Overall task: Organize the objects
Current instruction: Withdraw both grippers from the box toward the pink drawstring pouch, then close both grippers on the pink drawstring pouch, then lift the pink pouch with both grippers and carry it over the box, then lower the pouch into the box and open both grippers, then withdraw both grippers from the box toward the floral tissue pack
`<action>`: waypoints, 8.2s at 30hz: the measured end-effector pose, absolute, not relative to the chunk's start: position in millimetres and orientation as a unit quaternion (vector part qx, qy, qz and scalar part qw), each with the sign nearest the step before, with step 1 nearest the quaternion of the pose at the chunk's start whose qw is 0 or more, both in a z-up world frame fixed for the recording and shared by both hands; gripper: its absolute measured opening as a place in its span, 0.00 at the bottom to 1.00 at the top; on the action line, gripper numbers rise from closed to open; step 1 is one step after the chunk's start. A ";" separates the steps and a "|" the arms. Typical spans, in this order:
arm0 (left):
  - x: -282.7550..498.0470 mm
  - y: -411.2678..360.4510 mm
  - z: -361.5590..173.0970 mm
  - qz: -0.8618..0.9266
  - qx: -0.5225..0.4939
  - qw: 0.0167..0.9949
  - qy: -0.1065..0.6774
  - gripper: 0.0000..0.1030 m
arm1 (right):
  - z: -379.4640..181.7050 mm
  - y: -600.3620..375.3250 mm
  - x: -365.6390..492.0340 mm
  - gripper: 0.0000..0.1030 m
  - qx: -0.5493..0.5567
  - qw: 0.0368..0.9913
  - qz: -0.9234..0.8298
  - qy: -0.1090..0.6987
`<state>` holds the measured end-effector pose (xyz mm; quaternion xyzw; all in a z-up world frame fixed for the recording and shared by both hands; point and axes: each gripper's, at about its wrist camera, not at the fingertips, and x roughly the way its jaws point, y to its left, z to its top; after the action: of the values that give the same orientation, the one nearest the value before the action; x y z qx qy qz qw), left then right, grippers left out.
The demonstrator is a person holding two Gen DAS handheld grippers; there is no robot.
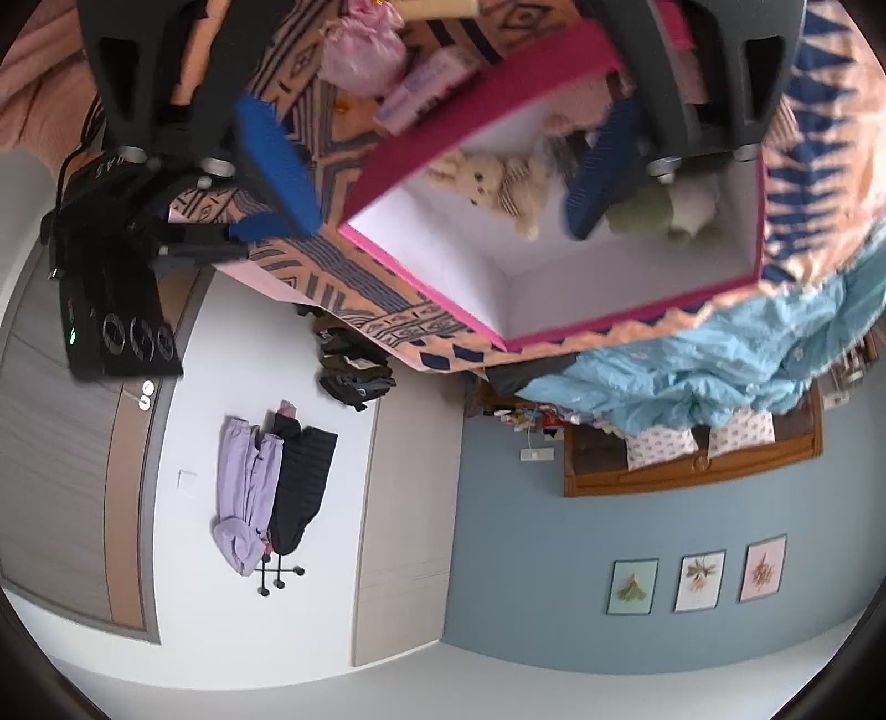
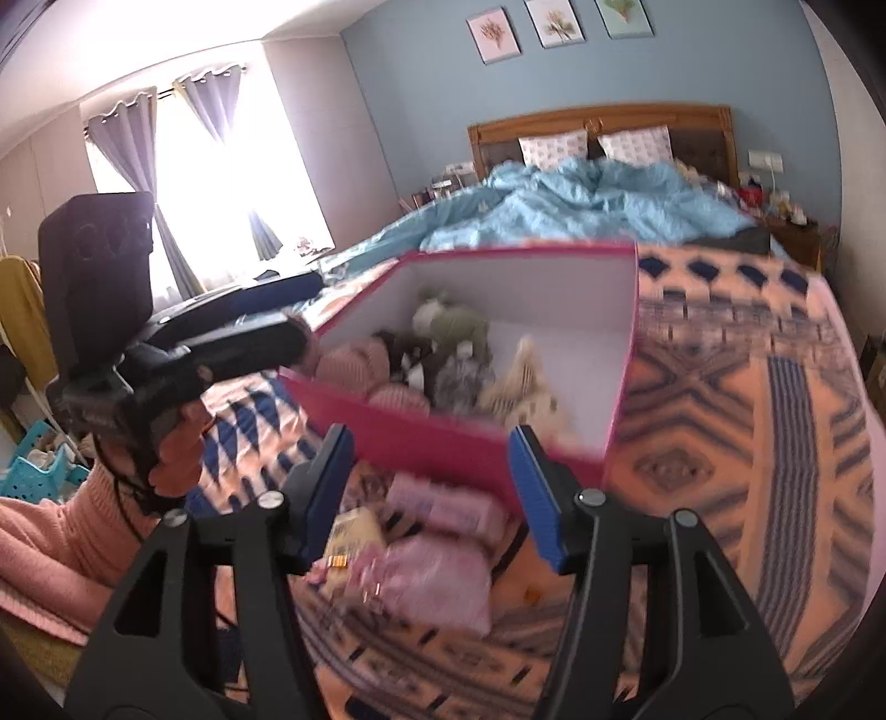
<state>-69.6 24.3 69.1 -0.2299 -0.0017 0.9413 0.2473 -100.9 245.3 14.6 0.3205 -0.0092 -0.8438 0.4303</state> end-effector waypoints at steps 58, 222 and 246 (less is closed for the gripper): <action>-19.3 95.8 -52.1 0.847 -0.427 0.315 -0.010 0.46 | -97.3 276.4 -89.5 0.65 0.464 0.343 -0.808 -0.116; -231.1 60.4 12.7 0.884 -0.440 0.138 -0.078 0.48 | 23.1 184.3 -265.9 0.35 0.361 0.277 -0.890 0.040; -111.1 27.2 45.4 0.945 -0.264 0.187 -0.044 0.82 | 44.0 231.3 -150.0 0.46 0.293 0.383 -0.876 0.000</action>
<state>-111.1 27.2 45.4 -0.2644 -0.0441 0.9450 0.1874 -150.0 231.3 44.0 0.2935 0.0004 -0.8757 0.3834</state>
